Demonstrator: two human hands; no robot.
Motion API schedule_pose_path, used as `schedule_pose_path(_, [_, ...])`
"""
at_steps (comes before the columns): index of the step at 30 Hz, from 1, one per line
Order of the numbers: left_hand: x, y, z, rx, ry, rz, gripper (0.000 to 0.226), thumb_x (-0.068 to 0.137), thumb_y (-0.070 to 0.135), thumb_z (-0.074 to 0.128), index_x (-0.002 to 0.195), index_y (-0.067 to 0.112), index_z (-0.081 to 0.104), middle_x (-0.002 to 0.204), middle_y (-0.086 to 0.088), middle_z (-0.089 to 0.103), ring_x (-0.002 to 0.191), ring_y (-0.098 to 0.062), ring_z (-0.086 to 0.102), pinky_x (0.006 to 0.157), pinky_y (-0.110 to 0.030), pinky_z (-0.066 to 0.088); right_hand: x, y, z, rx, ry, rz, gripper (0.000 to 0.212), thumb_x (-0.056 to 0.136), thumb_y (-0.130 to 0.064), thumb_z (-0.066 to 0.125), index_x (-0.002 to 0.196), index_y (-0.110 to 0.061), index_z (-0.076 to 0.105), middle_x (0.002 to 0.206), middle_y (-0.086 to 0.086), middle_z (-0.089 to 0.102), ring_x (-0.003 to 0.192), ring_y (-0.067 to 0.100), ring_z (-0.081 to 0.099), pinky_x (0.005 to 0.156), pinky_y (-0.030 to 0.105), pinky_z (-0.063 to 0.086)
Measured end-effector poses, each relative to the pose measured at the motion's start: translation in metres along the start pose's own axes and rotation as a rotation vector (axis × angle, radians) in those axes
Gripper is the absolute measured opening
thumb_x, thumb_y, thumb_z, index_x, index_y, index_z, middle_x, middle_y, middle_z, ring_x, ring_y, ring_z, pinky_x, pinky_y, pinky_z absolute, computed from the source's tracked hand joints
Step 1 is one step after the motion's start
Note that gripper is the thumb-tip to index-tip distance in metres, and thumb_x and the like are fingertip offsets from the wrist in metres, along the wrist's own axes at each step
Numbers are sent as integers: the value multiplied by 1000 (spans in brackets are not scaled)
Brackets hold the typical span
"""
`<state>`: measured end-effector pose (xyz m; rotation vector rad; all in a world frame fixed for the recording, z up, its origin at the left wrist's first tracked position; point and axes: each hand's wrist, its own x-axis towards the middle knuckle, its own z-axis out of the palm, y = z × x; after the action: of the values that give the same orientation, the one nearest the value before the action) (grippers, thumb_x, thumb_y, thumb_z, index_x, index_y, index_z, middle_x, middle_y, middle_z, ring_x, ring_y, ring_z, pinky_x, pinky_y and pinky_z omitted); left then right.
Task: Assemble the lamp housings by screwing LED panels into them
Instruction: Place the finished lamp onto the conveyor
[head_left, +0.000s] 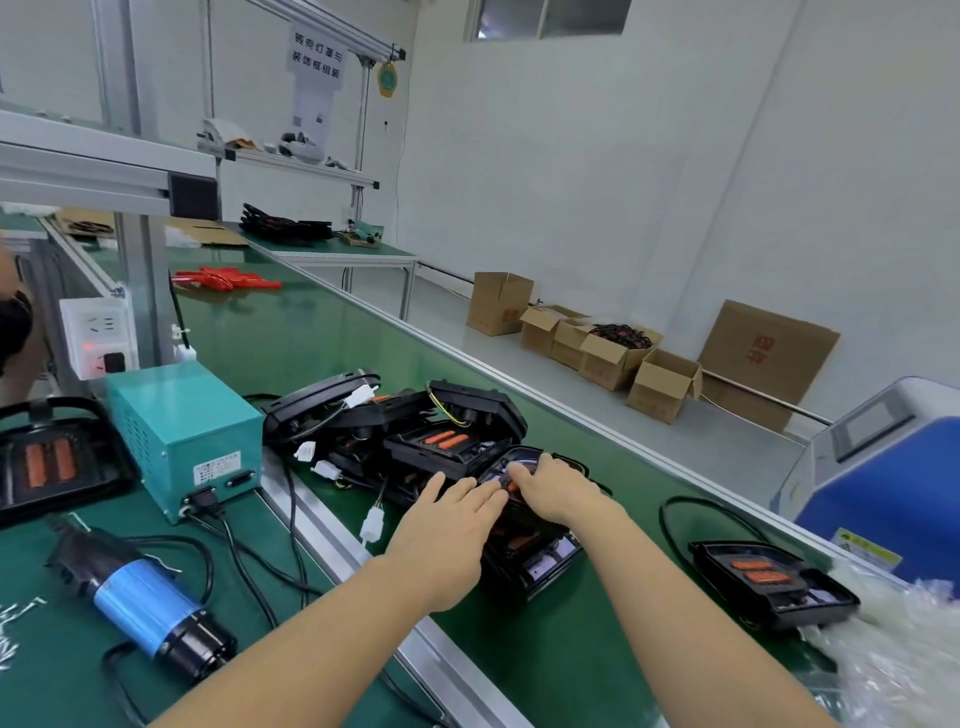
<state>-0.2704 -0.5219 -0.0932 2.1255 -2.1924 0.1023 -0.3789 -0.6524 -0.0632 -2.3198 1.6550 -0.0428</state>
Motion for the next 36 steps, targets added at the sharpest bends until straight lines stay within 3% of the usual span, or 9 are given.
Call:
schedule_pose_path(8, [1,-1,-1,-34,-43,-19,73,91,9,36,153,19,-2,161,4,-5,147,-16,-2,117,-39,-5,-1,-16,3,-156,-8,72,76,100,-56,24,152,-2,20,155,15,33,139,34,34,115,53,20])
schedule_pose_path(18, [-21,-13,-18,-51,-37,-45,64,97,10,33,152,20,3,161,6,-1,147,-14,-4,117,-38,-7,0,-15,5,-219,9,86,74,99,-57,20,151,-4,25,156,14,31,143,32,28,116,55,12])
schedule_pose_path(25, [-62,-49,-23,-66,-57,-159,55,104,29,28,153,23,5,160,8,0,147,-14,-6,118,-42,-6,-7,-16,-3,-210,-21,114,70,99,-57,21,150,-9,29,155,11,34,143,32,28,116,58,7])
schedule_pose_path(36, [-159,-110,-41,-248,53,-407,48,104,27,23,151,28,14,158,16,11,146,-5,-3,117,-35,-8,-15,-40,-17,-228,-78,118,58,103,-46,15,153,-19,25,161,4,22,146,32,20,115,63,0])
